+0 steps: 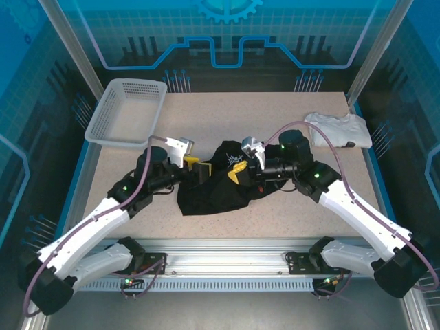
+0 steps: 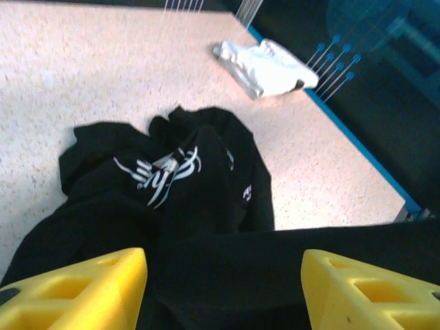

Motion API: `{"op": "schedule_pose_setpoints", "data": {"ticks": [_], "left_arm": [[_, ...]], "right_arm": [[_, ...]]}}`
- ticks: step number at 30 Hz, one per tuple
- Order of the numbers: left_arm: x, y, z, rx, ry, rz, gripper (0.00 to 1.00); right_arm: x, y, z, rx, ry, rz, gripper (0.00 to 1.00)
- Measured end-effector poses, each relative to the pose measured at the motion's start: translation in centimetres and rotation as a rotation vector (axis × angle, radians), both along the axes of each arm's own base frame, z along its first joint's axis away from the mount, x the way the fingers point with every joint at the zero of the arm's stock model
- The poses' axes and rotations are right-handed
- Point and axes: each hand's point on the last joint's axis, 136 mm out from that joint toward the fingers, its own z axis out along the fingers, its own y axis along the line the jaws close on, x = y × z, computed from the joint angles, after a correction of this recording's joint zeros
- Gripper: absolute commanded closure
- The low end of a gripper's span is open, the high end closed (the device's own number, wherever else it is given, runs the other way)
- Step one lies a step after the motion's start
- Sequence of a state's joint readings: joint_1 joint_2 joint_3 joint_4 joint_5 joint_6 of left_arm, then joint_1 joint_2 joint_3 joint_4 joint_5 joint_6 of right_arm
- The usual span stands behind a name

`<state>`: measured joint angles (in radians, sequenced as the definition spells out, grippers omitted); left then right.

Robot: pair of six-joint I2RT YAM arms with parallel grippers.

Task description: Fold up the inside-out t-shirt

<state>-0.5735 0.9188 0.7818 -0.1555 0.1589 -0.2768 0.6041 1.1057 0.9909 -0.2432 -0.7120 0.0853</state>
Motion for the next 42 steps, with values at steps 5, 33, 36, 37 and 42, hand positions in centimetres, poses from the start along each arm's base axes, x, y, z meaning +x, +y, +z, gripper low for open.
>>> {"op": "schedule_pose_setpoints", "data": {"ticks": [5, 33, 36, 37, 42], "left_arm": [[-3.2, -2.1, 2.0, -0.017, -0.117, -0.139, 0.4], [-3.6, -6.5, -1.3, 0.101, -0.16, -0.357, 1.0], [-3.3, -6.0, -0.9, 0.107, -0.177, -0.323, 1.0], [-3.2, -5.8, -0.6, 0.106, -0.186, -0.311, 1.0], [-3.3, -4.9, 0.4, 0.099, -0.219, -0.27, 1.0]], "right_arm": [[0.7, 0.5, -0.1, -0.031, 0.028, 0.005, 0.99], [3.0, -1.1, -1.4, -0.135, 0.088, -0.139, 0.51], [7.7, -5.1, -3.3, -0.227, 0.112, -0.426, 0.41], [9.0, -6.6, -4.1, -0.261, 0.119, -0.518, 0.39], [13.4, -10.8, -10.5, -0.462, 0.195, -0.785, 0.34]]}}
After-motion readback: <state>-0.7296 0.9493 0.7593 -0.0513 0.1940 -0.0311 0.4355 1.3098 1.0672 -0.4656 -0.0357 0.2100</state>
